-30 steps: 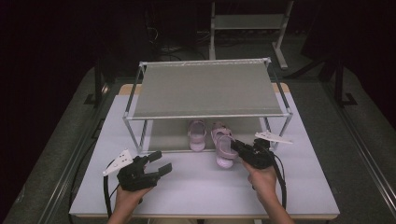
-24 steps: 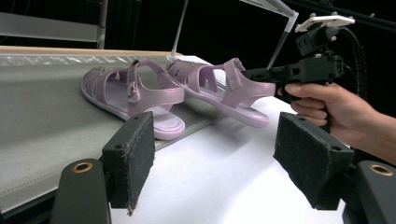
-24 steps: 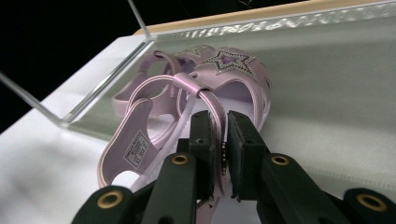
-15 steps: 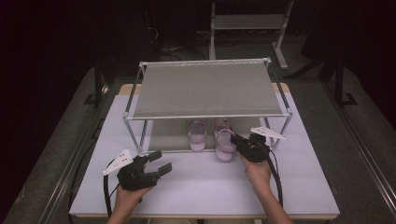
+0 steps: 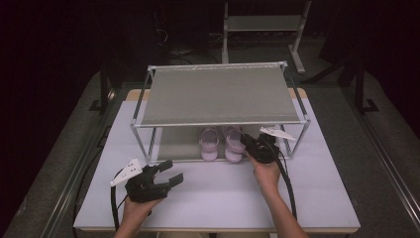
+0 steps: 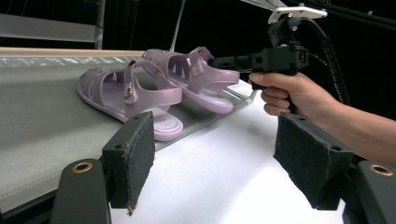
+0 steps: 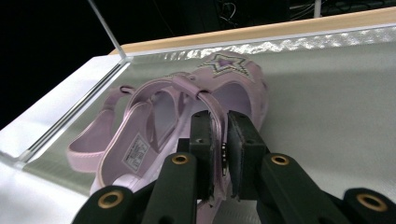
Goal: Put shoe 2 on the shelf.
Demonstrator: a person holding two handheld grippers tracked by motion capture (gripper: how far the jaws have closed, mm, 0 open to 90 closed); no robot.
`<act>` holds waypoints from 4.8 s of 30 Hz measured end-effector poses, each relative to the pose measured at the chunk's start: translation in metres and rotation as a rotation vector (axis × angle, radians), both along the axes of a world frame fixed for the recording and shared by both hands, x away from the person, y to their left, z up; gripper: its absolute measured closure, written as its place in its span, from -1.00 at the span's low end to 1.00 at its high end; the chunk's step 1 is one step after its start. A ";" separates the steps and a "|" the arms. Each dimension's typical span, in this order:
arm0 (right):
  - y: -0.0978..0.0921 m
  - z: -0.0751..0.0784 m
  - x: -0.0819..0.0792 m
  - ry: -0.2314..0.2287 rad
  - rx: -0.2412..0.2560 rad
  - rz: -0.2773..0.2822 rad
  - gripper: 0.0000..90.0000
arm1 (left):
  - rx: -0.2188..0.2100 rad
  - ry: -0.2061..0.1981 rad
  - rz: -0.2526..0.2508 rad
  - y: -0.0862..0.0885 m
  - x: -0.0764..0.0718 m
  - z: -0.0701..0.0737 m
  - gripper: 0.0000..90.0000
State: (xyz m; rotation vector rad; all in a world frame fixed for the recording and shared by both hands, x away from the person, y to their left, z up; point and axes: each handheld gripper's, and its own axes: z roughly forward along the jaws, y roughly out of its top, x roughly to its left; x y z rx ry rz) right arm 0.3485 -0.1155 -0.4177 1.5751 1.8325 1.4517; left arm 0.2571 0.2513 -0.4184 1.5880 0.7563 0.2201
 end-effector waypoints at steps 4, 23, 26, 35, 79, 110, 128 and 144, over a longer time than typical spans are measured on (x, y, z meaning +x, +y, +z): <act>0.003 -0.003 0.008 0.002 0.010 -0.012 0.79 | 0.000 0.002 -0.003 0.000 -0.001 0.000 -0.36; 0.013 -0.012 0.023 0.003 -0.032 0.001 0.79 | -0.006 -0.002 -0.003 0.000 -0.001 0.001 -0.36; 0.014 -0.013 0.023 0.003 -0.042 0.006 0.79 | -0.006 -0.002 0.000 0.000 -0.001 0.001 -0.36; 0.018 -0.015 0.022 0.029 -0.054 -0.004 0.79 | -0.006 -0.003 0.003 0.001 -0.002 0.001 -0.37; 0.016 -0.012 0.018 0.004 -0.014 0.001 0.57 | -0.002 0.002 -0.005 -0.005 -0.001 0.000 -0.36; -0.016 -0.005 -0.007 0.002 0.064 0.072 0.42 | 0.003 -0.003 -0.025 -0.008 -0.003 -0.001 -0.37; -0.032 -0.004 -0.018 0.024 0.091 0.106 0.33 | 0.003 -0.005 -0.013 -0.005 -0.002 -0.001 -0.37; -0.048 -0.007 -0.028 0.040 0.103 0.133 0.25 | 0.012 -0.008 -0.018 -0.005 -0.003 0.000 -0.37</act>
